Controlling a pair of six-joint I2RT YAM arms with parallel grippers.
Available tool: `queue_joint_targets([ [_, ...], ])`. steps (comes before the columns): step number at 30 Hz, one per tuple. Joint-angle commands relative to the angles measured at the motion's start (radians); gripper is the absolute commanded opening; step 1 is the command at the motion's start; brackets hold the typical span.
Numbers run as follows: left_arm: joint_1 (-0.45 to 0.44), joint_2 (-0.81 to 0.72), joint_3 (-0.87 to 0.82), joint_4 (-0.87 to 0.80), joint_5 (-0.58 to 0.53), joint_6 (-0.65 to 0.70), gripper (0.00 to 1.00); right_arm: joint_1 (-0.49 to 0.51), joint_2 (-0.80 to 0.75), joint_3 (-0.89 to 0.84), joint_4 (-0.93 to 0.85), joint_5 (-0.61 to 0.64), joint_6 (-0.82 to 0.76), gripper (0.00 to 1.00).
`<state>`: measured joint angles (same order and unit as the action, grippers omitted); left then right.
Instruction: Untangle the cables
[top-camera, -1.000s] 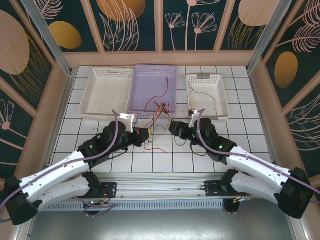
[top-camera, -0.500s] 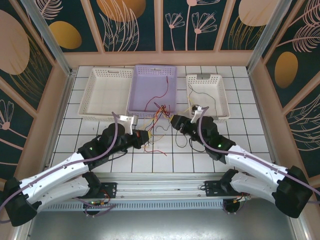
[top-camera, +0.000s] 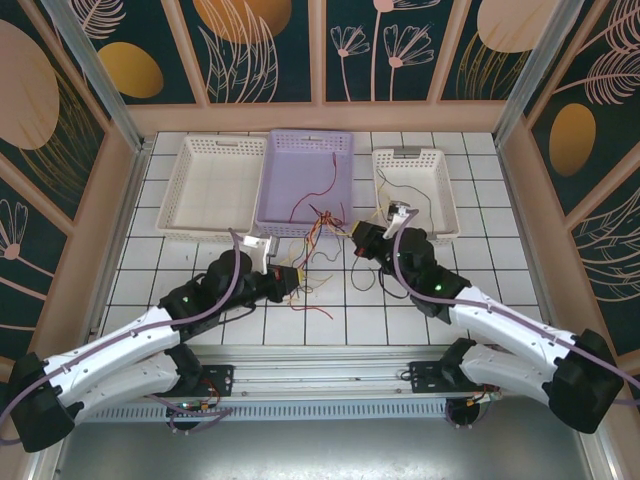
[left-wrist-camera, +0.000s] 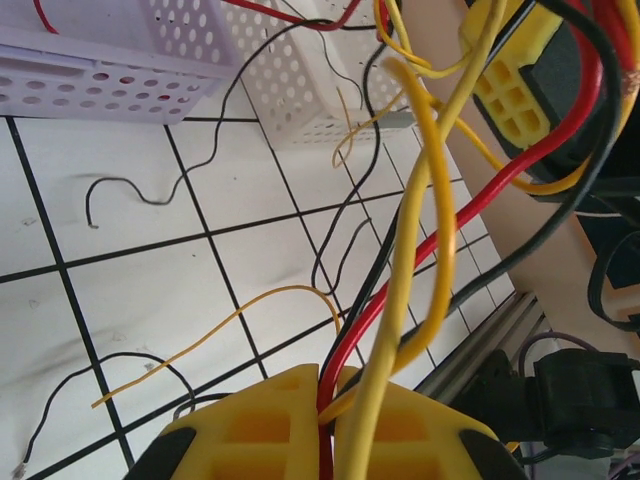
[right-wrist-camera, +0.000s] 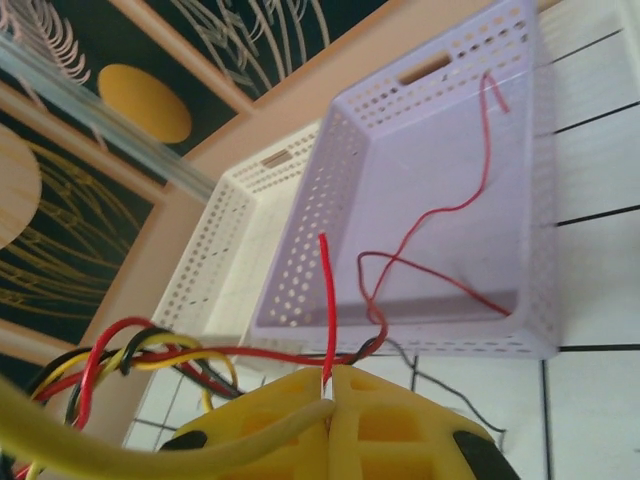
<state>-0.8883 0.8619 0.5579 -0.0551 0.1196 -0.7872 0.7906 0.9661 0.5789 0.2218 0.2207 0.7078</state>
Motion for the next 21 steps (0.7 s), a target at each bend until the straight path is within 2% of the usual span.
queue_joint_targets([
  [1, 0.003, -0.037, -0.014, -0.020, -0.024, 0.031, 0.00, -0.026, -0.087, 0.041, -0.091, 0.161, -0.045, 0.00],
  [3, 0.003, -0.055, -0.016, -0.055, -0.050, 0.041, 0.00, -0.067, -0.133, 0.057, -0.174, 0.221, -0.042, 0.00],
  [11, 0.005, -0.111, -0.007, -0.214, -0.189, 0.052, 0.00, -0.296, -0.229, 0.138, -0.405, 0.216, -0.088, 0.00],
  [18, 0.004, -0.130, 0.002, -0.337, -0.336, 0.037, 0.00, -0.411, -0.289, 0.203, -0.514, 0.248, -0.122, 0.00],
  [21, 0.005, -0.110, -0.004, -0.316, -0.334, 0.038, 0.02, -0.439, -0.301, 0.217, -0.514, 0.199, -0.128, 0.00],
])
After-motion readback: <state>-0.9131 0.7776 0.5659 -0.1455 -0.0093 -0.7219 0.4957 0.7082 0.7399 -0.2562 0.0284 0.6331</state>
